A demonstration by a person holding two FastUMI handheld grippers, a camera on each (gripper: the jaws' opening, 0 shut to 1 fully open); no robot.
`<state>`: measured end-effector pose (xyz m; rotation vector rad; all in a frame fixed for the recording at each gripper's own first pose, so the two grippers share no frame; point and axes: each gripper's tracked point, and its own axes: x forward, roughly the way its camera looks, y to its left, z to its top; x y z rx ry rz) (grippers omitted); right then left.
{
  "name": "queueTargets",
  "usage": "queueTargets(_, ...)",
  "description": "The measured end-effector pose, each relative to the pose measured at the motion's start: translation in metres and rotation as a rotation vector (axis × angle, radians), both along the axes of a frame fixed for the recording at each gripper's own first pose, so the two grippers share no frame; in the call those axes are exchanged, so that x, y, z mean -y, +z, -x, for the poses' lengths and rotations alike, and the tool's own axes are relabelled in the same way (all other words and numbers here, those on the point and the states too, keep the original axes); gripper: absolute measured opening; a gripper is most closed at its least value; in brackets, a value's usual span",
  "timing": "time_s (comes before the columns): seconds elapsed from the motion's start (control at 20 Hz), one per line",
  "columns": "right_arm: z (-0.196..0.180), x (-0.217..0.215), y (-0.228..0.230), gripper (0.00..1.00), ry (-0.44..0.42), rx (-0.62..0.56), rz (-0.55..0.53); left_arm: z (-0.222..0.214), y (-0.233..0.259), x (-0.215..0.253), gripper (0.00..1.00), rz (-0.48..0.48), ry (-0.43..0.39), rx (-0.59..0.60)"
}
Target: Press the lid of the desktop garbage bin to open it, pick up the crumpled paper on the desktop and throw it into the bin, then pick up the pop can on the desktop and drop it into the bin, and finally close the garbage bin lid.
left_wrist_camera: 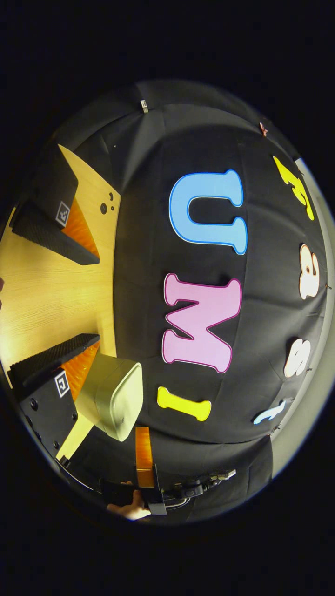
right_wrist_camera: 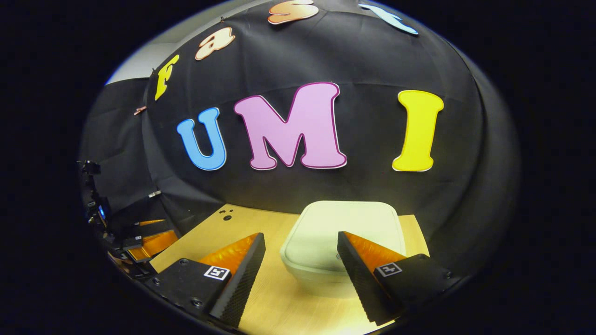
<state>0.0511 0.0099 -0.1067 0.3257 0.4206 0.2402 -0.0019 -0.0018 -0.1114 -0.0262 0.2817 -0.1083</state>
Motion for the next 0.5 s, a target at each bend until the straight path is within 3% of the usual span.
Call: queueTargets(0.5, 0.043, -0.033, 0.038, 0.98, 0.041, 0.107, 0.006, -0.003, 0.005, 0.019, 0.96, 0.012, -0.033, 0.005)
